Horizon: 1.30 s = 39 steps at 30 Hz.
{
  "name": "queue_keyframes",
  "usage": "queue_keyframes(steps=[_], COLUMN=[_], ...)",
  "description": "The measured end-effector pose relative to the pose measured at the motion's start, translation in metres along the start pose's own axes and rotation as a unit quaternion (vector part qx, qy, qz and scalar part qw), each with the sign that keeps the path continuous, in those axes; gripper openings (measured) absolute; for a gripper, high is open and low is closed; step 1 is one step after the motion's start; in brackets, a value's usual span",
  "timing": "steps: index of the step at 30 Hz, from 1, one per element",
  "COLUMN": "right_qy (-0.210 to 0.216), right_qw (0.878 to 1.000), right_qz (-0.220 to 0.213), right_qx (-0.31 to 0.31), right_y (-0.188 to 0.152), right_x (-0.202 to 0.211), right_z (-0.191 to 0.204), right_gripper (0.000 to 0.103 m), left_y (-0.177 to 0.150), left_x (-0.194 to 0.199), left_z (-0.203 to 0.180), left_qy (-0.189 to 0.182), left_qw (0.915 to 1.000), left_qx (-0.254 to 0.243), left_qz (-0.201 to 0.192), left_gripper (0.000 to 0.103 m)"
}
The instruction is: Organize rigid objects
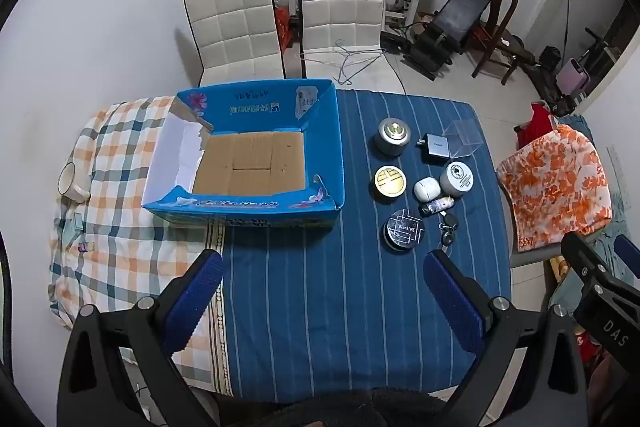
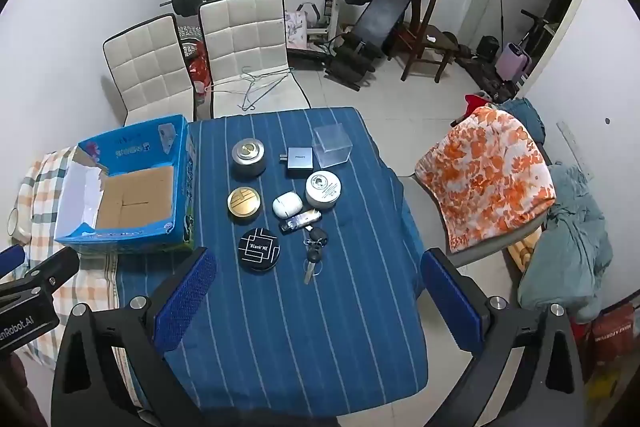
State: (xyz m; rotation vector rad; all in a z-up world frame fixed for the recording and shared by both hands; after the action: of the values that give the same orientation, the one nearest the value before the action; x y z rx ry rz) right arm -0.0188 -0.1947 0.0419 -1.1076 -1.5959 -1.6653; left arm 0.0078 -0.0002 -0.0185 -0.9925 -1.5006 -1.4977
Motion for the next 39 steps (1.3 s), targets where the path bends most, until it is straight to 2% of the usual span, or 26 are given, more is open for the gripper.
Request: queue_keyframes(steps=[2, 14, 25, 39], right_qy=[-0.003, 0.002, 0.008, 0.012], right_qw=[1.000, 1.000, 1.000, 0.999], right_qz=[0.009, -0.011, -0.028, -0.033], right_qx=[0.004, 0.000, 0.000, -0.001], right_y=[0.000, -0.002, -0.003, -0.001], right_x=[-0.001, 0.014, 0.028, 0.035], right_z=[0.001, 0.014, 0.016, 0.018], right_gripper=[0.103, 0.103, 0.103, 0.103], left_y=[0.000, 0.011, 0.004, 0.003], left_x=[0.000, 0.013, 0.028, 0.035], left_z=[0.000, 0.005, 0.010, 0.010], left_qy=[-0.002, 0.005, 0.008, 0.008], left_qw=[1.0000, 0.9997, 0.9987, 0.9983], left_qx=[0.001, 0.001, -0.005, -0.002], left_qz=[-0.002, -0.024, -0.051, -0.058], left_gripper=[0.103, 0.103, 0.103, 0.103])
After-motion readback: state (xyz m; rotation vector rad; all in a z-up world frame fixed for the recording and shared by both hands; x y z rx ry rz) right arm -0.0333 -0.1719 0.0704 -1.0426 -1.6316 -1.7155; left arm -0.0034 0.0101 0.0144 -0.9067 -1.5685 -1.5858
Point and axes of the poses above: each gripper's, at about its wrist camera, not at the fingertips, and x roughly against the way its jaws point, z to its left, y to its top, the point moved 2 cm from there along -x, roughly the way its jaws point, and after that the axes turned 3 degrees about -x, right-handed, at the moved point
